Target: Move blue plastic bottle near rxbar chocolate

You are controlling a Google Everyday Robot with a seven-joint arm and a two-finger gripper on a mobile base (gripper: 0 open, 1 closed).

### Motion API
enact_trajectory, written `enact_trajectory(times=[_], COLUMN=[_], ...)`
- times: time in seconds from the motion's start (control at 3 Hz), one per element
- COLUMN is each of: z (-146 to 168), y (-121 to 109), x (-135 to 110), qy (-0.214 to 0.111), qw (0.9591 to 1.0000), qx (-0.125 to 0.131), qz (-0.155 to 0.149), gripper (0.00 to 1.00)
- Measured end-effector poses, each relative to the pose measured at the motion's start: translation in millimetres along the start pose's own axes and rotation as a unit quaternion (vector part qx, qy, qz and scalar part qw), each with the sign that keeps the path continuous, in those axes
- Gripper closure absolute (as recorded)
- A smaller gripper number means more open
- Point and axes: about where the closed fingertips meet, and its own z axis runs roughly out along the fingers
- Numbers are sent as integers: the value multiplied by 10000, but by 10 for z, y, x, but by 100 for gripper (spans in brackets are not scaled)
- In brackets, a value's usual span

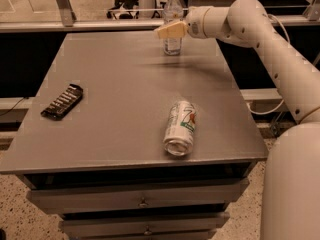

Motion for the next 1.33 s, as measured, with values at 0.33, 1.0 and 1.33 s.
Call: enact_trajectory(times=[0.33,1.0,1.33], z=[46,-150,-256], y=[-90,57,286], x=[39,-183,-378], qy=[-81,-489,-652], qw=[9998,9988,9975], qx=[155,20,-264], qz=[44,31,-8], gripper=[18,72,95])
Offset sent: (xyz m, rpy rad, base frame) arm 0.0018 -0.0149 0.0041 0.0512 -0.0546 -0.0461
